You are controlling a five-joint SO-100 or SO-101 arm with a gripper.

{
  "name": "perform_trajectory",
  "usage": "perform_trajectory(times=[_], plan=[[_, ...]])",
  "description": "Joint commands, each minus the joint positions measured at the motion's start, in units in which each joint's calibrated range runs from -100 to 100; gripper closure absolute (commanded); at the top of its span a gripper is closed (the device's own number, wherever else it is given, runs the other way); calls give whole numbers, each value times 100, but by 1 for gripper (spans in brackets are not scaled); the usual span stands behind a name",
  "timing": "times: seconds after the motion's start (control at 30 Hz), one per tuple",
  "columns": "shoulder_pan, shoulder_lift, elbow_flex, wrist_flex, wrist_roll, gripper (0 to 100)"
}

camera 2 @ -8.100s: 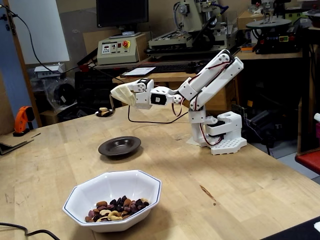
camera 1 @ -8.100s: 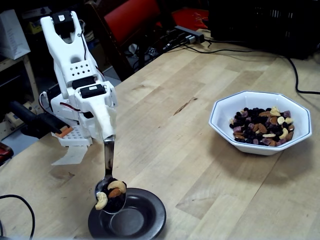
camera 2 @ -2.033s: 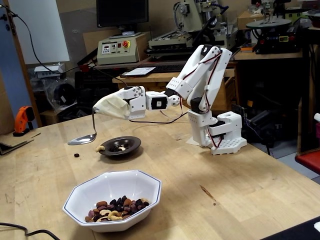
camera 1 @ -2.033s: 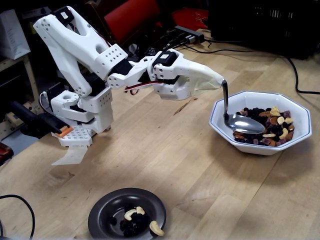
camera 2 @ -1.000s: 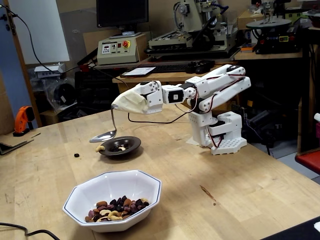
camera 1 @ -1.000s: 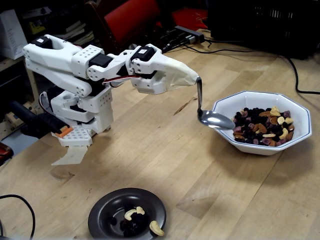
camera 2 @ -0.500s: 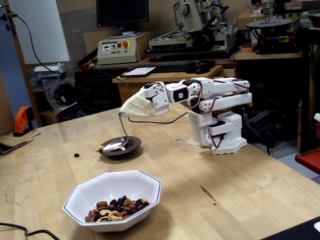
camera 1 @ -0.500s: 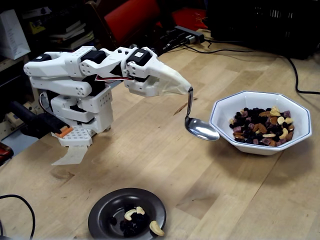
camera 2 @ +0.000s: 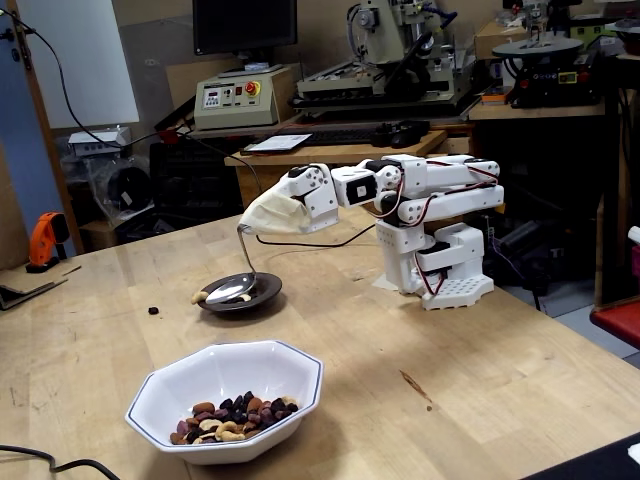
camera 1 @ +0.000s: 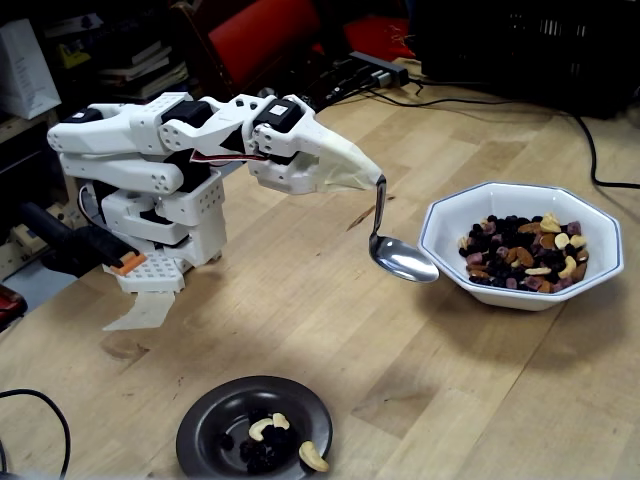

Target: Use spoon to transfer food from the white bowl to brown plate

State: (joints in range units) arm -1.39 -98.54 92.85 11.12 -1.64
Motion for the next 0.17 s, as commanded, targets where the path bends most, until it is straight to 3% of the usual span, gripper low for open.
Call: perform_trajectory(times=[0.0, 0.13], plan=[[-69, -43, -90, -29, -10, 96], [-76, -52, -90, -29, -15, 96]])
